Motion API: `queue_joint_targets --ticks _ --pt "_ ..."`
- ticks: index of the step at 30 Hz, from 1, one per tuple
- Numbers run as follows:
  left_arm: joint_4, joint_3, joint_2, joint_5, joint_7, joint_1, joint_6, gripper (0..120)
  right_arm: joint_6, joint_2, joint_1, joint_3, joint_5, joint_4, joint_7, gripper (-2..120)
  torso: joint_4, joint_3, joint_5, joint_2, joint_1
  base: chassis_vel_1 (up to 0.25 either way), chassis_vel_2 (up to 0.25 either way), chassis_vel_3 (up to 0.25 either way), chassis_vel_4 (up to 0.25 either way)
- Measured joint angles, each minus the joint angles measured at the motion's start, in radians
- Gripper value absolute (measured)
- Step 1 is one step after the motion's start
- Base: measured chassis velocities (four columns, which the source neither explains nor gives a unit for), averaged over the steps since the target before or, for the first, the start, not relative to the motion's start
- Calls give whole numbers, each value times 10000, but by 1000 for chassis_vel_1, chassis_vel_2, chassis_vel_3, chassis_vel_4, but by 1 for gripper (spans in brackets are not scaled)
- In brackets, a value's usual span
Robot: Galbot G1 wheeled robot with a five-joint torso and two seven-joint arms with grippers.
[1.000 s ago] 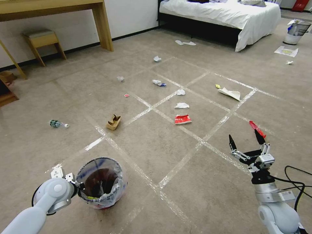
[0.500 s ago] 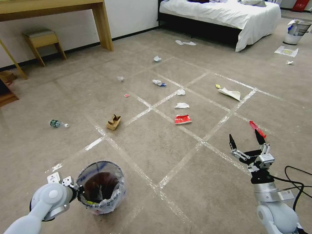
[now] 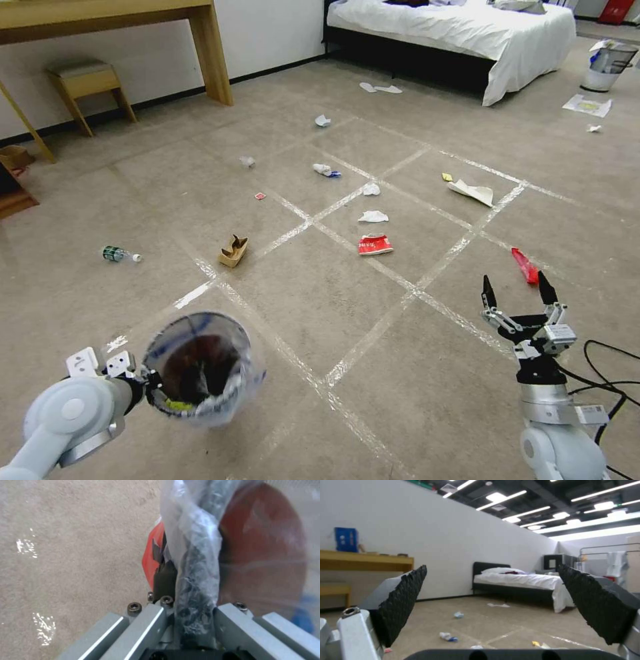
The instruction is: Pick up the trash bin and place the garbage on the floor into it.
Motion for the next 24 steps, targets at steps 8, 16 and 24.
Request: queue_joint_targets --ticks 8,16,24 --pt "-465 -679 -23 -463 -495 250 105 0 483 391 -126 171 -627 -256 -83 100 0 0 0 0 0 0 0 0 0" --pt "-457 -873 -159 -723 -620 197 162 0 756 671 -80 -92 -1002 -481 -216 100 0 0 0 0 0 0 0 0 0" --pt "-400 -984 -151 -942 -626 95 149 0 823 614 -16 -157 -998 -544 -270 100 0 0 0 0 0 0 0 0 0"
